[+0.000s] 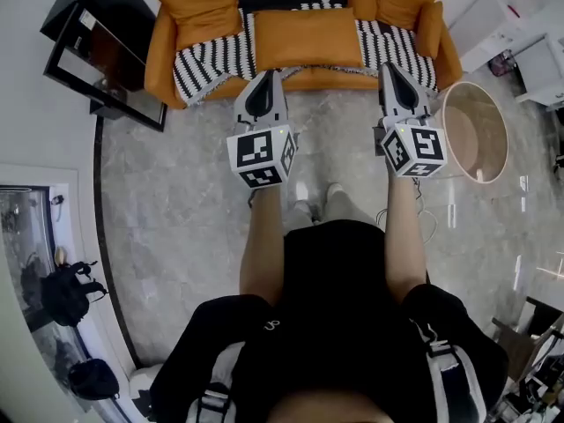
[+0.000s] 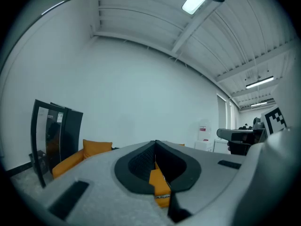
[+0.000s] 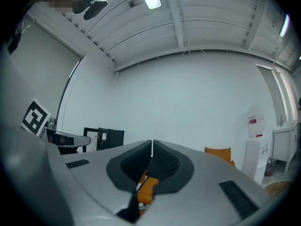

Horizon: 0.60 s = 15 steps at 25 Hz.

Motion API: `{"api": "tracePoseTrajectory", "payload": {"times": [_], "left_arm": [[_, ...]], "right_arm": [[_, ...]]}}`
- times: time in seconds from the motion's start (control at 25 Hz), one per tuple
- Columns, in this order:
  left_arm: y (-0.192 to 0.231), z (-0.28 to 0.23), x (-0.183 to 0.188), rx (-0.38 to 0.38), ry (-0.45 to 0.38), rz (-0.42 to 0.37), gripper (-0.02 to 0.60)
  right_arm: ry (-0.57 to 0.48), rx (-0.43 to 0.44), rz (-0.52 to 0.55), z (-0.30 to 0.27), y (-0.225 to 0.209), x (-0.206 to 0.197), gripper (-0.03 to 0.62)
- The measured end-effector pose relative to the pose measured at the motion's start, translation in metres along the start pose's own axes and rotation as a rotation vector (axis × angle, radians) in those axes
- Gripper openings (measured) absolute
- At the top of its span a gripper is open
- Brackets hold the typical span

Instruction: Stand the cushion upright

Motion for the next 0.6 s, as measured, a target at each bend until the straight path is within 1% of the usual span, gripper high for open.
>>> {"api": "tracePoseTrajectory", "payload": {"times": [0.16, 0.32, 0.4, 0.6], "left_arm": [[0.006, -0.005, 0.005, 0.005, -0.009, 0.009, 0.009], [0.011, -0.012, 0.010, 0.005, -0.028, -0.046, 0.009], [0.015, -0.019, 0.012, 0.005, -0.039, -0.057, 0.009], [0.014, -0.047, 0.011, -0.003, -0.060, -0.073, 0.009]], "right_arm": [[-0.018, -0.002, 0.019, -0.006, -0.001, 0.013, 0.012], [-0.032, -0.007, 0.067, -0.014, 0.005, 0.017, 0.012], [-0.040, -0.005, 0.091, -0.020, 0.004, 0.016, 0.012], [-0.085, -0.037, 0.088, -0.030, -0.021, 0.014, 0.012]]}}
Point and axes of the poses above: the fingertips, and each gripper's own axes: z backward along the fingers, y to its left, x out of its top, the point moved 9 cm from there along z, backward along the fingers, and after that the axes turned 7 degrees about y, right-handed, at the moved point
